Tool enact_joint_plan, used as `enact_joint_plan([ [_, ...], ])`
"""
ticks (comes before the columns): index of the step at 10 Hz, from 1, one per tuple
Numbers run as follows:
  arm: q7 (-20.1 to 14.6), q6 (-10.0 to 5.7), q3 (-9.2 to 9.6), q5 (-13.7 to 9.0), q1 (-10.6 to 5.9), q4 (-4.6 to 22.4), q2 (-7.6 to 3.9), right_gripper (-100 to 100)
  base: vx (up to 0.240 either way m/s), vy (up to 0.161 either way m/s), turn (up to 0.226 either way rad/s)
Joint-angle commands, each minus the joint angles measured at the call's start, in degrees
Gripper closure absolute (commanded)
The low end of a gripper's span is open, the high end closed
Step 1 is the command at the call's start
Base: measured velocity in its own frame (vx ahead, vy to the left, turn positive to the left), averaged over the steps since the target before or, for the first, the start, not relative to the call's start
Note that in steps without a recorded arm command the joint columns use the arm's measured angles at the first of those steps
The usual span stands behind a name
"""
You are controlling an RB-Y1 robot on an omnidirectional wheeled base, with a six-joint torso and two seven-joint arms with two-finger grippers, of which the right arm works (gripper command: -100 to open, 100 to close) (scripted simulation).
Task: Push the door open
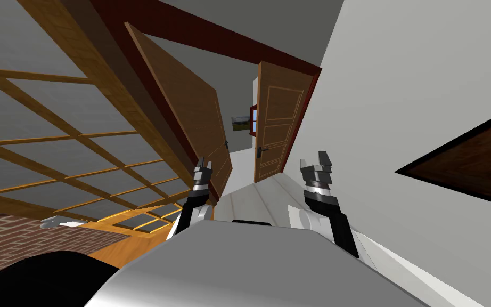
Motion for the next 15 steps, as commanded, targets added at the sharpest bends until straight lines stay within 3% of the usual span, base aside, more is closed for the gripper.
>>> enact_joint_plan([
  [1, -0.17, 0.25, 0.59, 0.05, -0.82, 2.06, -0.62, -100, 0.148, 0.039, 0.089],
  [5, -0.52, 0.75, 1.81, 0.15, -2.5, 6.25, -1.67, -100, 0.124, -0.09, 0.069],
  [15, -1.7, 2.48, 5.94, 0.49, -8.24, 20.56, -4.22, -100, 0.101, -0.091, 0.086],
])
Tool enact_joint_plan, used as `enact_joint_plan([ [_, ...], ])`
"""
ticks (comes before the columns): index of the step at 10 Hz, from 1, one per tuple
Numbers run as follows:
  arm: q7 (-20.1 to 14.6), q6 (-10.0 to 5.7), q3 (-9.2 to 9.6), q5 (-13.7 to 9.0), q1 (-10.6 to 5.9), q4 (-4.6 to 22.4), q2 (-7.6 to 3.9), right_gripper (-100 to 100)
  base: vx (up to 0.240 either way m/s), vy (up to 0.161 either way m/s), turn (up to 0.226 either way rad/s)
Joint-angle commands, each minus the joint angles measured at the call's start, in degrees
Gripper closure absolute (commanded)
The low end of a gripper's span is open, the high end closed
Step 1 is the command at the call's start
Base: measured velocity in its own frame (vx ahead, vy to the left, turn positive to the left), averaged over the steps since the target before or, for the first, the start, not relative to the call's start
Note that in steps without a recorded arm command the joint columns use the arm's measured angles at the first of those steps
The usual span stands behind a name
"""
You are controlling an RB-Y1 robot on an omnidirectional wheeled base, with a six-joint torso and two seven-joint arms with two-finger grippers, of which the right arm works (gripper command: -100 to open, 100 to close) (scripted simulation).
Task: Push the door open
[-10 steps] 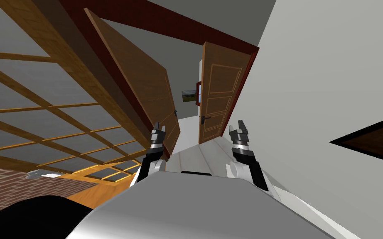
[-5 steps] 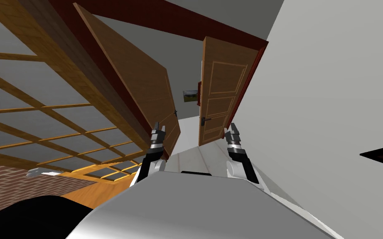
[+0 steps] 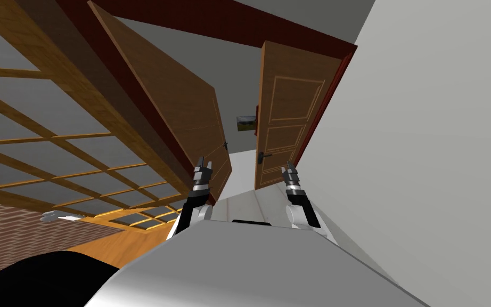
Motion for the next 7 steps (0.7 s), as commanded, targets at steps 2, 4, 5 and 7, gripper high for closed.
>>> enact_joint_plan([
  [2, -0.4, 0.37, 1.04, 0.03, -1.67, 4.17, -0.65, -100, 0.083, -0.1, 0.084],
  [4, -0.64, 0.73, 1.9, 0.11, -2.87, 7.2, -1.0, -100, 0.097, -0.105, 0.095],
  [5, -0.77, 0.91, 2.33, 0.14, -3.47, 8.7, -1.17, -100, 0.087, -0.1, 0.08],
  [7, -1.01, 1.27, 3.19, 0.21, -4.66, 11.65, -1.47, -100, 0.068, -0.1, 0.095],
])
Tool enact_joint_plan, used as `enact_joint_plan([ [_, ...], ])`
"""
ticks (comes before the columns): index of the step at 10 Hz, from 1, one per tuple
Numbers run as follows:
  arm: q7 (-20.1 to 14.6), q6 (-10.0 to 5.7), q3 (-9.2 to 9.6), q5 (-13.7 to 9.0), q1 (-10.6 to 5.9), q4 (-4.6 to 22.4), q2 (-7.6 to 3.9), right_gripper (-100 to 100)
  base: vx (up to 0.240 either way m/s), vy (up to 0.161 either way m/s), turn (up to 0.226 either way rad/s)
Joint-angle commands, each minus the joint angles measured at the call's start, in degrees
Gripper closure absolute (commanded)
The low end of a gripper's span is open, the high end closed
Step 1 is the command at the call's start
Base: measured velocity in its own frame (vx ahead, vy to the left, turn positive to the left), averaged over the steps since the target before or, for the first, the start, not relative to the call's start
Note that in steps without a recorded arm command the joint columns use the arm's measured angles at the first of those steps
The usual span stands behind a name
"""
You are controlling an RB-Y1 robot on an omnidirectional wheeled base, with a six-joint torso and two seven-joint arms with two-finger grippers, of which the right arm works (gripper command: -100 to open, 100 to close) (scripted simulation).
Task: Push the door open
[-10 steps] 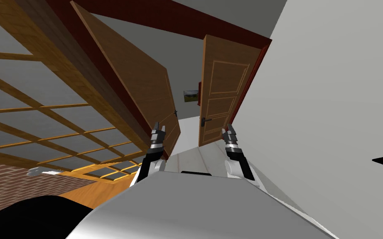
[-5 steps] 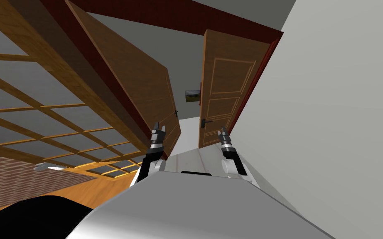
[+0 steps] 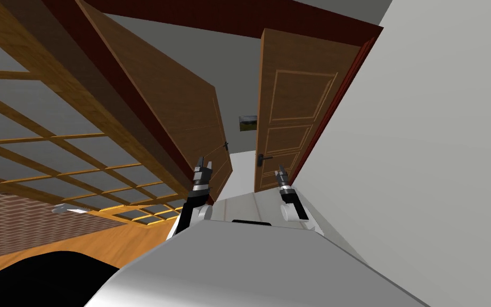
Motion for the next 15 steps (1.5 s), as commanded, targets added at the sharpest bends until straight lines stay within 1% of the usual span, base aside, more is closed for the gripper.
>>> enact_joint_plan([
  [1, -0.15, 0.23, 0.81, 0.1, -0.67, 2.24, -0.17, -100, 0.093, -0.102, 0.088],
  [8, -0.91, 1.34, 3.49, 0.33, -4.38, 11.52, -0.88, -100, 0.078, -0.098, 0.08],
  [9, -1.09, 1.6, 4.1, 0.38, -5.24, 13.65, -1.0, -100, 0.109, -0.111, 0.099],
  [10, -1.18, 1.73, 4.41, 0.4, -5.66, 14.71, -1.06, -100, 0.12, -0.125, 0.103],
  [11, -1.32, 1.93, 4.9, 0.44, -6.34, 16.41, -1.14, -100, 0.143, -0.125, 0.079],
  [14, -1.58, 2.32, 5.83, 0.52, -7.63, 19.61, -1.27, -100, 0.11, -0.105, 0.068],
  [15, -1.36, 1.84, 5.61, 0.58, -7.43, 19.4, -0.99, -100, 0.048, -0.047, 0.021],
])
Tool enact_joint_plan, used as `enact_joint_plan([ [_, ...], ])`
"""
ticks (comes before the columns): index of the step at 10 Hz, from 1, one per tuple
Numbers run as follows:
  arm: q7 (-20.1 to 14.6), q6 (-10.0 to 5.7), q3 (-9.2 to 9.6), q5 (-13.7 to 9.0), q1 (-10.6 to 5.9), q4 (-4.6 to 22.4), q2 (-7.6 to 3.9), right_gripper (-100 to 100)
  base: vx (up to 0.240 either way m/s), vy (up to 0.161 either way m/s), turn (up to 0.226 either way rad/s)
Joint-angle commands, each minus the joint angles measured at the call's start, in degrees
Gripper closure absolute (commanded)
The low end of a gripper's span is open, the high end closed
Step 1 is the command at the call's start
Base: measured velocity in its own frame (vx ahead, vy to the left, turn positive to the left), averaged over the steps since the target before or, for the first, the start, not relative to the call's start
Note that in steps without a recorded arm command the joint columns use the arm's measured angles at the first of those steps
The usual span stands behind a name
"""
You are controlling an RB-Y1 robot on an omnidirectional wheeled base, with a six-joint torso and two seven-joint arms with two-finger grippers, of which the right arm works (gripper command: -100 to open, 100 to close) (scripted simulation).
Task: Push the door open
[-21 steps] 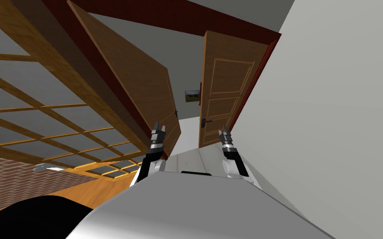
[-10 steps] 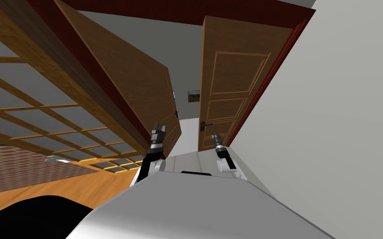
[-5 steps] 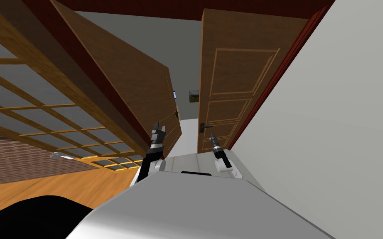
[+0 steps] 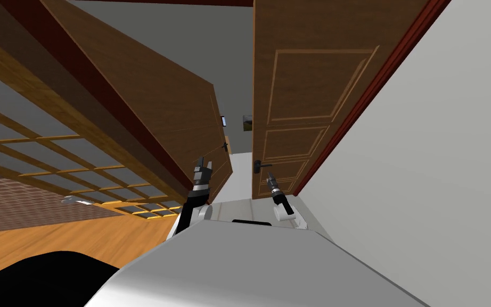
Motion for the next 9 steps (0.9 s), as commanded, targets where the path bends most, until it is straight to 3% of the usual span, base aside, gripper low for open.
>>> enact_joint_plan([
  [1, 0.04, -0.02, -0.32, -0.03, -0.54, 0.65, 0.13, -100, 0.147, 0.014, 0.027],
  [9, 0.18, -0.17, -1.56, -0.17, -2.69, 3.31, 0.84, -100, 0.18, 0.019, 0.021],
])
